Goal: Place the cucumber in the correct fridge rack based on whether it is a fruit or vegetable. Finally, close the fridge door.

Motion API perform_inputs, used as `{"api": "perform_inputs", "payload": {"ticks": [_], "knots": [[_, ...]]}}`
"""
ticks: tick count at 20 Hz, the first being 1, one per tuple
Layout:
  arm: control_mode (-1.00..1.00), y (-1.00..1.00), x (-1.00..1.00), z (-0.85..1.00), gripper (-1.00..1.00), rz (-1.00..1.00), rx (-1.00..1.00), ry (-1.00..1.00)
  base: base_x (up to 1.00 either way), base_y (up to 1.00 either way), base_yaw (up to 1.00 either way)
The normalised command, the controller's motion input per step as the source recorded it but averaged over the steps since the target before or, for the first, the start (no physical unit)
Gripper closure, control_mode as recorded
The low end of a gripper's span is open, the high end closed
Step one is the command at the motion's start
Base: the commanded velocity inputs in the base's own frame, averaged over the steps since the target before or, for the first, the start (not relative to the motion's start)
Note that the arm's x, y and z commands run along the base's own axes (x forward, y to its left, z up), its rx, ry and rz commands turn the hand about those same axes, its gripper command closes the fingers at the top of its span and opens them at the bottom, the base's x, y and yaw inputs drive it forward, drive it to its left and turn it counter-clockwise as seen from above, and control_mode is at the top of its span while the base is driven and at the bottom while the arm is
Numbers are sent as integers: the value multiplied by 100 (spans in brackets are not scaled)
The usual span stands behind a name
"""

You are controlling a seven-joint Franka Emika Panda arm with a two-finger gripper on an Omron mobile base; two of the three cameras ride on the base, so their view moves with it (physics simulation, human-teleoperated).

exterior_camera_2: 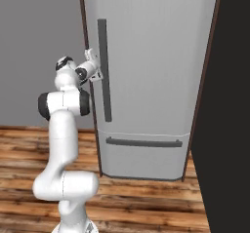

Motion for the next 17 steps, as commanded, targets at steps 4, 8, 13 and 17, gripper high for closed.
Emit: {"api": "perform_inputs", "payload": {"ticks": [4, 8, 13, 17], "knots": [[-100, 0, 91, 36, -100, -2, 0, 11, 0, 0, 0], [-100, 0, 85, 34, -100, -3, 0, 11, 0, 0, 0], [-100, 0, 78, 28, -100, -3, 0, 13, 0, 0, 0], [-100, 0, 51, 28, -100, 0, 0, 12, 0, 0, 0]]}}
